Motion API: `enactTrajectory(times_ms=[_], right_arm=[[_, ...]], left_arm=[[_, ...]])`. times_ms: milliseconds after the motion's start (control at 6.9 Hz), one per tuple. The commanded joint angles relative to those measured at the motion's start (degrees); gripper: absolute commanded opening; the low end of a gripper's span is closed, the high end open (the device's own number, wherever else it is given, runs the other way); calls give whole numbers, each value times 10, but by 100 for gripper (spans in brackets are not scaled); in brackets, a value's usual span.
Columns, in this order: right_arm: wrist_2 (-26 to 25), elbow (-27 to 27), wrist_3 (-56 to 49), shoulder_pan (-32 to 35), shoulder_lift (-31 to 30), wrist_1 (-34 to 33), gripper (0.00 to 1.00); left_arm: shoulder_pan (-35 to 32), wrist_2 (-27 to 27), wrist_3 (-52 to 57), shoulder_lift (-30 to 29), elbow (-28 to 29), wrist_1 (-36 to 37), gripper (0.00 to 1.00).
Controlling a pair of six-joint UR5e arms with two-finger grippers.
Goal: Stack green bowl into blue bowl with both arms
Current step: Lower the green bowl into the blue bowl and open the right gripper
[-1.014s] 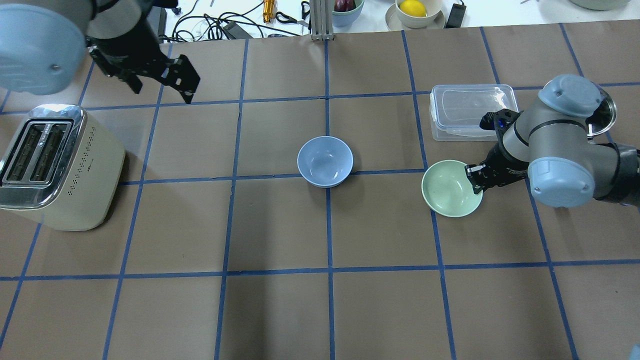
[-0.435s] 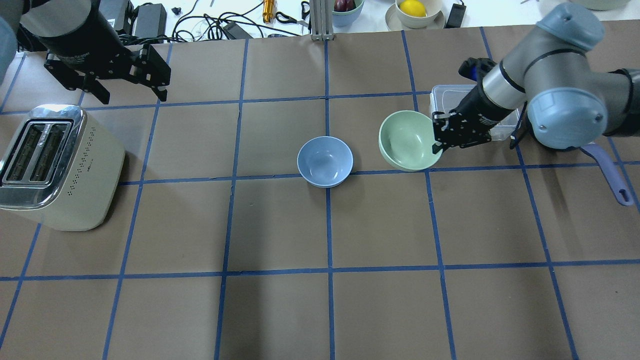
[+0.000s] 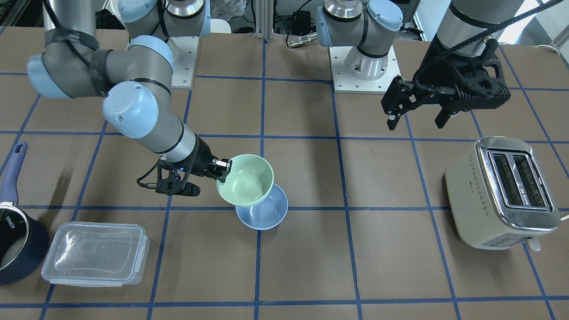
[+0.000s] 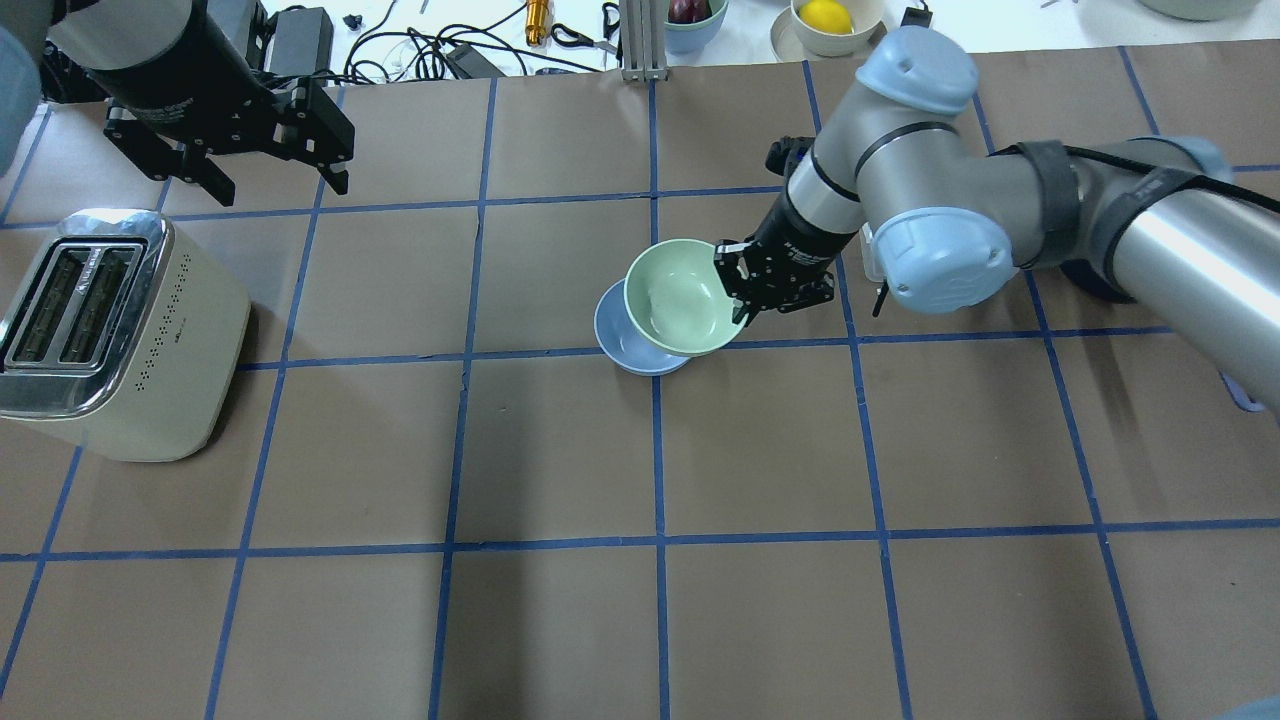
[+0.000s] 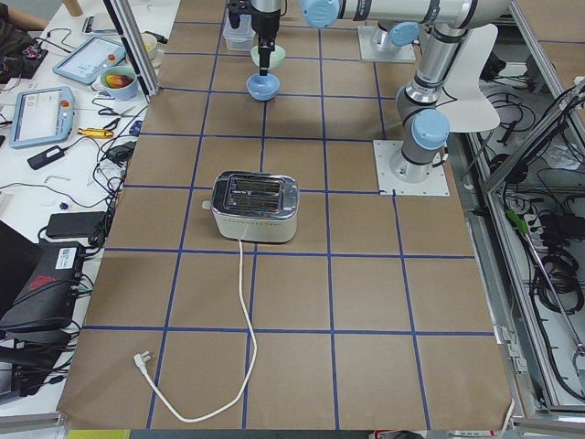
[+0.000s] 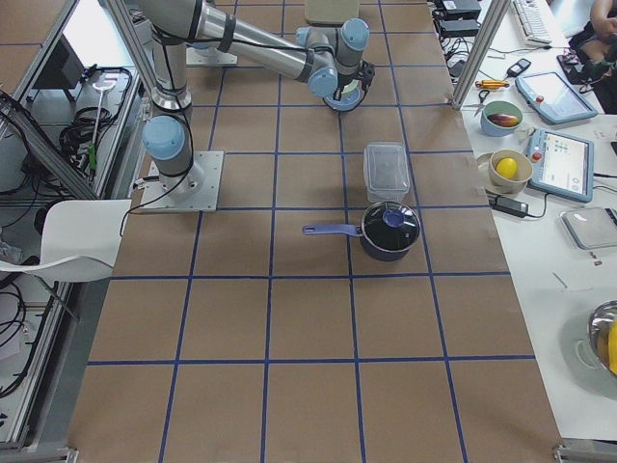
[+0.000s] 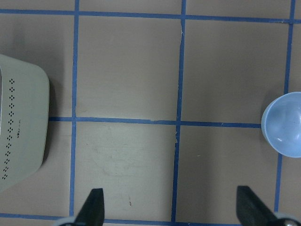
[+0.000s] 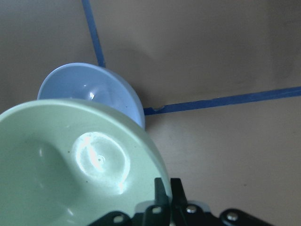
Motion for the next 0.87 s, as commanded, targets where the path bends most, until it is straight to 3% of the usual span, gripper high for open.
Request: enactTrajectory(times_ms=[0,290,435,580,725], right_arm=[[-30,1,29,33,36,-64,0],[-30,-6,31,35,42,-64,0],[-31,-10,30,35,47,-64,69],[-31,-16,31,34,47,-64,100],[-32,-43,30,27,43,-48,100]], left_arm=[[-11,2,-23,-3,0,1,100],[-11,3,-22,-5,2,2,100],[-11,3,-22,-2,1,2,100],[-11,3,-22,-1,-1,2,100],[-11,2,-22,0,-4,2,100]])
